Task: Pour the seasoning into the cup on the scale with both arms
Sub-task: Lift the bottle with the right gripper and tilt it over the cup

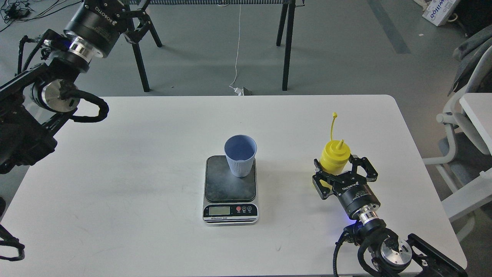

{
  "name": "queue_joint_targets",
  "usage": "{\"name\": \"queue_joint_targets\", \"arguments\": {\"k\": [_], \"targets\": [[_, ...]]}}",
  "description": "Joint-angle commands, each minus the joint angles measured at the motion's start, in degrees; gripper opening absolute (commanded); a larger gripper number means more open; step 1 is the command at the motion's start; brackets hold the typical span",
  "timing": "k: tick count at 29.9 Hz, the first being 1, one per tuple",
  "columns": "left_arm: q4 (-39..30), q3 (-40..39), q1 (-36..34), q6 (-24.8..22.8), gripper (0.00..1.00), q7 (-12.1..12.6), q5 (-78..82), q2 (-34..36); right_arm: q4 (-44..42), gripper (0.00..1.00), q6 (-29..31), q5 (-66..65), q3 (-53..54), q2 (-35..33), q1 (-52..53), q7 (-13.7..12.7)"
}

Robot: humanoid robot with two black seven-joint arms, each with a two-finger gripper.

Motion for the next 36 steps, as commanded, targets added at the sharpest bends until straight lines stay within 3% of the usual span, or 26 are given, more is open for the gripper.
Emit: {"name": "queue_joint_targets", "arguments": {"k": [1,3,5,17,21,25,36], "targets": [[0.00,0.00,0.00,0.00,1.00,0.00,0.00,0.00,0.01,0.51,0.00,0.00,-0.44,-0.05,0.11,-0.14],[0.00,-0.09,-0.08,0.09,1.00,0.00,0.00,0.00,0.36,0.36,0.00,0.00,-0.53,-0.31,0.11,-0.14],[0.00,-0.09,-0.08,0.09,1.00,0.00,0.00,0.00,0.63,0.32,0.00,0.00,-0.53,-0.14,0.28,-0.14],[-0.44,-0.53,-0.35,-0.08,1.00,-0.09,0.00,2.55,18.63,0.30,0.00,-8.94,1.58,-9.27,7.12,0.03],[-0.44,-0.53,-0.35,-0.17,1.00,-0.09,0.00,3.52,18.56,0.30,0.00,-16.59,-2.01,-12.09,15.91,0.03],[-0.44,-0.62,-0.35,-0.17,1.00,-0.18,0.00,3.78,17.86,0.30,-5.75,-25.28,-7.81,-12.44,23.65,0.03],[-0.44,-0.97,-0.08,-0.17,1.00,-0.44,0.00,3.78,13.55,0.30,-14.55,-47.52,-9.76,-11.56,26.83,-0.93]]}}
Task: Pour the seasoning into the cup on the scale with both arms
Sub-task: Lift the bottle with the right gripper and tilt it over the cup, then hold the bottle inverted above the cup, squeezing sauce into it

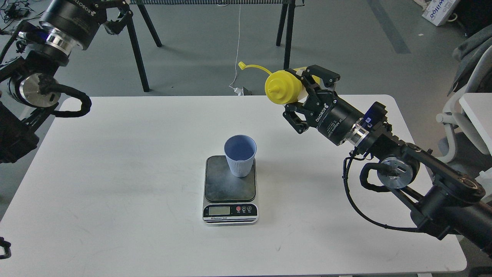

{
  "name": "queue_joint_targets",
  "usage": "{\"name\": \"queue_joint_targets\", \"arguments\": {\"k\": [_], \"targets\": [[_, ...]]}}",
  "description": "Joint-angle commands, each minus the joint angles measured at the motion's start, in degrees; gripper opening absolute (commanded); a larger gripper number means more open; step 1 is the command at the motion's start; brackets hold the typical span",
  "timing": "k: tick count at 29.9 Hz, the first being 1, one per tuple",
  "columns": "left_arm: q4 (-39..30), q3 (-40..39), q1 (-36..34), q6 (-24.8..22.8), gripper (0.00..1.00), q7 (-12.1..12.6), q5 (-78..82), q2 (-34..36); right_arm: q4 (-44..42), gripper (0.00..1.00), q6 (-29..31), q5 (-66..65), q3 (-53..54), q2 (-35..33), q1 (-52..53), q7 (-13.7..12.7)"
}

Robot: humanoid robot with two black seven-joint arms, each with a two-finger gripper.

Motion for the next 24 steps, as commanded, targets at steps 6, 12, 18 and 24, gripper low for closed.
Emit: {"name": "queue_joint_targets", "arguments": {"k": [6,12,18,24], "targets": [[0.00,0.00,0.05,0.01,1.00,-0.14,0.00,0.00,-2.17,0.29,-8.36,-15.99,-5.10,2.27,3.66,-0.39],[0.00,0.08,0.22,0.00,1.00,-0.23,0.18,0.00,-2.35,0.28,-11.36,-21.52,-11.70,2.81,7.97,-1.54],[0.00,0.00,1.01,0.01,1.00,-0.32,0.09,0.18,-2.35,0.28,-11.89,-32.07,-12.49,1.14,9.11,-1.71],[0.00,0.00,1.02,0.01,1.00,-0.41,0.09,0.62,-2.44,0.28,-13.47,-32.96,-17.67,-0.71,14.29,-2.59]]}}
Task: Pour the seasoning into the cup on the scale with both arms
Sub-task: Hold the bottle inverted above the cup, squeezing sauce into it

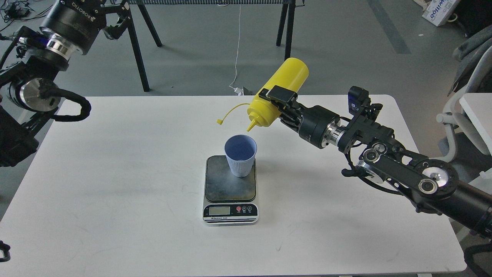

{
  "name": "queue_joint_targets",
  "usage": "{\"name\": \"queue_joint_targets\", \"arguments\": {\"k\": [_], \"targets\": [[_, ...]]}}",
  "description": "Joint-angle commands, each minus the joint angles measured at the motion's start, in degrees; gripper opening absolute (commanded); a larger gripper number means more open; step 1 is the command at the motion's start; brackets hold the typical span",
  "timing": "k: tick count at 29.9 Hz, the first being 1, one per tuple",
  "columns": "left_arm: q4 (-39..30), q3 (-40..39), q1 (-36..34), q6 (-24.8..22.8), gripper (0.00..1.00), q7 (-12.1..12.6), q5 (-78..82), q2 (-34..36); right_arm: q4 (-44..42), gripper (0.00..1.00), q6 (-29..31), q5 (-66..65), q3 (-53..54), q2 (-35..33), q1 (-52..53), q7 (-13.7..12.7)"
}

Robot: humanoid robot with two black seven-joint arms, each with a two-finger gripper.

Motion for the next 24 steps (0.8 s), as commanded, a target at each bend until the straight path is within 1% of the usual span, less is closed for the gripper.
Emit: {"name": "queue_joint_targets", "arguments": {"k": [1,3,7,16,20,24], "targets": [[0.00,-0.08,0.02,0.01,1.00,0.02,-0.02,0.71,-0.01,0.28,-1.23,-0.54,-3.76,-1.00,3.67,-0.21],[0.00,-0.08,0.02,0.01,1.00,0.02,-0.02,0.98,-0.01,0.28,-2.02,-2.64,-5.69,-1.27,5.25,-0.56],[0.00,-0.08,0.02,0.01,1.00,0.02,-0.02,0.98,-0.70,0.28,-2.64,-5.64,-8.86,-1.62,7.98,-2.14],[0.00,-0.08,0.02,0.01,1.00,-0.07,-0.02,1.07,-1.68,0.28,-3.61,-11.08,-14.83,-1.88,15.27,-2.40],[0.00,0.01,0.02,0.01,1.00,-0.07,0.07,1.15,-1.68,0.28,-3.61,-12.14,-20.80,-1.88,20.72,-3.11],[0.00,0.09,0.02,-0.07,1.00,0.02,0.15,1.24,-1.68,0.28,-3.61,-15.30,-27.66,-1.80,27.04,-3.19]]}}
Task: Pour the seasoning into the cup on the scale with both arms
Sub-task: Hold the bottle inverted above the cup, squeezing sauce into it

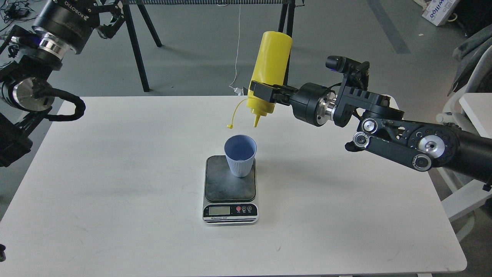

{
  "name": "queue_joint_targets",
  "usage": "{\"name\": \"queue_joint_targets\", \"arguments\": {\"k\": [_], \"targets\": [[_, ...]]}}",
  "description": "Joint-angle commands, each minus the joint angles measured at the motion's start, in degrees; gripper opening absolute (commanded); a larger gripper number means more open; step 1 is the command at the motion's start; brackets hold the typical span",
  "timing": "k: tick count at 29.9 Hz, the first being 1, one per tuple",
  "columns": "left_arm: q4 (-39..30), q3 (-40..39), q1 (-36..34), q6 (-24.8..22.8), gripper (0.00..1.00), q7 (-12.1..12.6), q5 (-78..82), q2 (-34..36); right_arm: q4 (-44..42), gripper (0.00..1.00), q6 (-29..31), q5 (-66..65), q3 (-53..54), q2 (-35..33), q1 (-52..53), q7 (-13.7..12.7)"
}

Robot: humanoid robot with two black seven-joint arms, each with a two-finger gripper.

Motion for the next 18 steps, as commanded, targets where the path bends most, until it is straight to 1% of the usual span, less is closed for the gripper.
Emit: {"name": "queue_joint_targets", "arguments": {"k": [1,3,6,11,16,18], "targets": [[0.00,0.07,-0.04,-0.08,1.00,0.06,0.16,0.08,0.00,0.28,0.01,-2.78,-5.01,0.08,5.14,-0.08],[0.00,0.07,-0.04,-0.08,1.00,0.06,0.07,0.25,0.00,0.28,0.01,-4.01,-5.45,0.16,6.46,-0.17],[0.00,-0.01,-0.04,-0.08,1.00,0.06,0.07,0.60,0.00,0.28,0.01,-7.96,-5.80,0.34,7.52,-1.39],[0.00,-0.01,-0.04,-0.08,1.00,-0.03,0.07,0.69,-0.09,0.27,-0.25,-10.87,-9.49,1.04,8.40,-1.49],[0.00,-0.10,-0.04,0.01,1.00,-0.03,0.07,0.61,-0.79,0.27,-3.76,-11.49,-11.26,3.76,7.26,-1.49],[0.00,-0.10,-0.04,0.01,1.00,-0.03,0.07,0.60,-1.75,0.27,-4.30,-11.49,-11.17,4.73,7.00,-1.49]]}}
